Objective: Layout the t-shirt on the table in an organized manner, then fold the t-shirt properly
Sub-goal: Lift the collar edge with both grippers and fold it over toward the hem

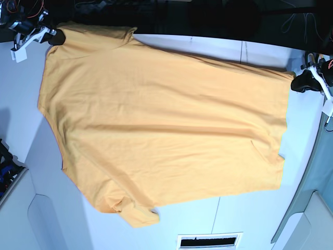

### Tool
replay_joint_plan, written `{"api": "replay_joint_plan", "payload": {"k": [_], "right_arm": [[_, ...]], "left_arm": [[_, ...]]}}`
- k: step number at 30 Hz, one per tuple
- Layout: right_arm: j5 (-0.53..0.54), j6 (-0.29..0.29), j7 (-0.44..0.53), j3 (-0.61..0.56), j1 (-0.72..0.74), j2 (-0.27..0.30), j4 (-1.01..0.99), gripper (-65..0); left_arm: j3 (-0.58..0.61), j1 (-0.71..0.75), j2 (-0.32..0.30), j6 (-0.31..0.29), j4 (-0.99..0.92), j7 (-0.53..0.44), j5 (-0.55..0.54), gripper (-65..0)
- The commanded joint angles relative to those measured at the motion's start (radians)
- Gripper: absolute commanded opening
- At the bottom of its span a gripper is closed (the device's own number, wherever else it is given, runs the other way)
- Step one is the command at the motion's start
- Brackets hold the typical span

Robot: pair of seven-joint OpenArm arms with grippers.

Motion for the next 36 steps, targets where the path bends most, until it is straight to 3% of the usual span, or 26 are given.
{"api": "replay_joint_plan", "payload": {"k": [1, 6, 11, 17, 28, 36], "right_arm": [[0.021, 0.006, 0.016, 0.016, -0.012, 0.017, 0.047, -65.0], [0.035, 0.012, 0.016, 0.037, -0.057, 0.017, 0.186, -65.0], [0.007, 0.012, 0.056, 0.038, -0.002, 0.018, 0.243, -65.0], [-0.081, 0.012, 0.111, 0.035, 0.151, 0.018, 0.226, -65.0], [-0.177, 0.012, 0.145, -0.07, 0.525, 0.023, -0.098, -65.0], [-0.332, 0.01, 0.231, -0.186, 0.723, 0.022, -0.322, -65.0]], "left_arm": [[-0.013, -0.003, -0.027, -0.012, 0.019, -0.008, -0.027, -65.0], [-0.038, -0.003, -0.027, -0.012, 0.022, -0.005, -0.078, -65.0], [-0.072, -0.004, -0.027, -0.012, 0.021, -0.015, -0.081, -65.0], [-0.081, -0.007, -0.024, -0.012, 0.02, -0.147, 0.014, -65.0], [-0.004, -0.151, 0.033, -0.012, -0.12, -0.21, 0.159, -65.0], [0.101, -0.309, 0.04, -0.012, -0.282, -0.294, 0.305, -65.0]]}}
